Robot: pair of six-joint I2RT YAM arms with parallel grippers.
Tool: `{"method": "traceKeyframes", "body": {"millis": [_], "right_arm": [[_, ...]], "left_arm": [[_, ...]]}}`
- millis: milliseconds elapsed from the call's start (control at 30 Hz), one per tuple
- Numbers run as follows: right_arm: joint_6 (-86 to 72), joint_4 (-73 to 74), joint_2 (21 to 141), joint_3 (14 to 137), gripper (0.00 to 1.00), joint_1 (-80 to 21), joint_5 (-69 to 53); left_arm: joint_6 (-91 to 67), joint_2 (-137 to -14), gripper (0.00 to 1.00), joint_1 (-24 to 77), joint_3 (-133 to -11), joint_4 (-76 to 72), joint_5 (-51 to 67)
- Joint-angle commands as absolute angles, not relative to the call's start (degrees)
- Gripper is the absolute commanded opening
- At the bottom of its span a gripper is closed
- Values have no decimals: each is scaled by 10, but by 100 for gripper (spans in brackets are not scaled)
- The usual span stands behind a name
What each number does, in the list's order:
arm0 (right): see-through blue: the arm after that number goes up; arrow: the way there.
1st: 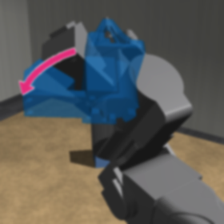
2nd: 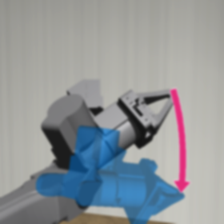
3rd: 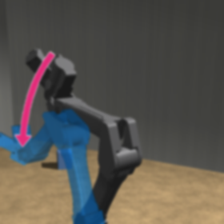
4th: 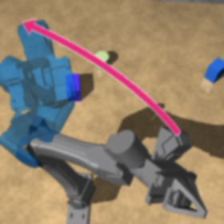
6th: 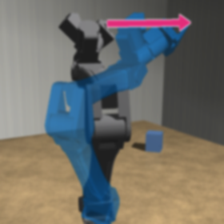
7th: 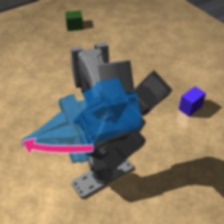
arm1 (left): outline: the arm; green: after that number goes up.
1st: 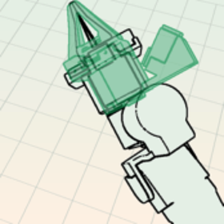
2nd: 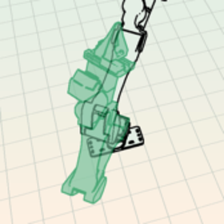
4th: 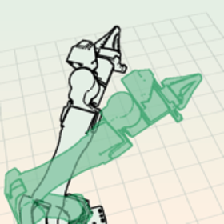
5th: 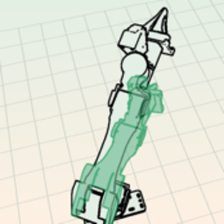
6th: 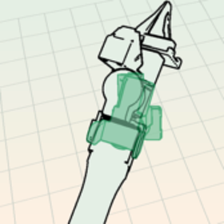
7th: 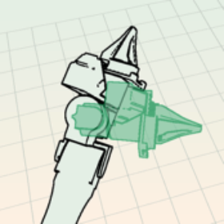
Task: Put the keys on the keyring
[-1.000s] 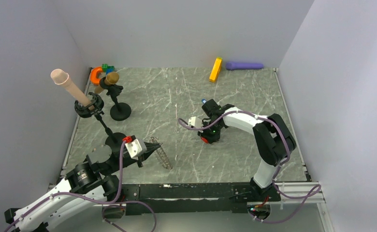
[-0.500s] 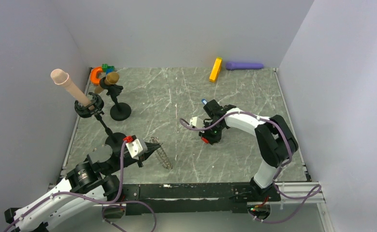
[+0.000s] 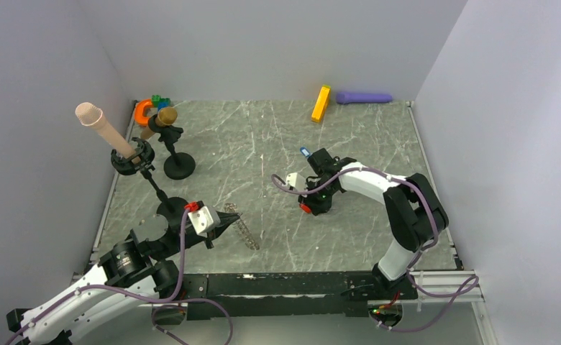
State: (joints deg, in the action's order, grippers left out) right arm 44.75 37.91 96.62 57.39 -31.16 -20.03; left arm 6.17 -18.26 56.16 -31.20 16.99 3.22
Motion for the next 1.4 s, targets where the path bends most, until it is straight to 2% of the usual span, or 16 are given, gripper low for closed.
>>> {"method": "traceKeyframes", "body": {"millis": [0,400,1367], "right_arm": [[451,355,929,561,23,-293,-242],[509,296,859,491,24,-259,-313],[531,227,870,437,20,-252,-330]], "left_arm": [[51,-181,0,560,-330,126,40],[51,-179,0,560,-329,124,40],[48,-181,0,560,-325,117,42]]}}
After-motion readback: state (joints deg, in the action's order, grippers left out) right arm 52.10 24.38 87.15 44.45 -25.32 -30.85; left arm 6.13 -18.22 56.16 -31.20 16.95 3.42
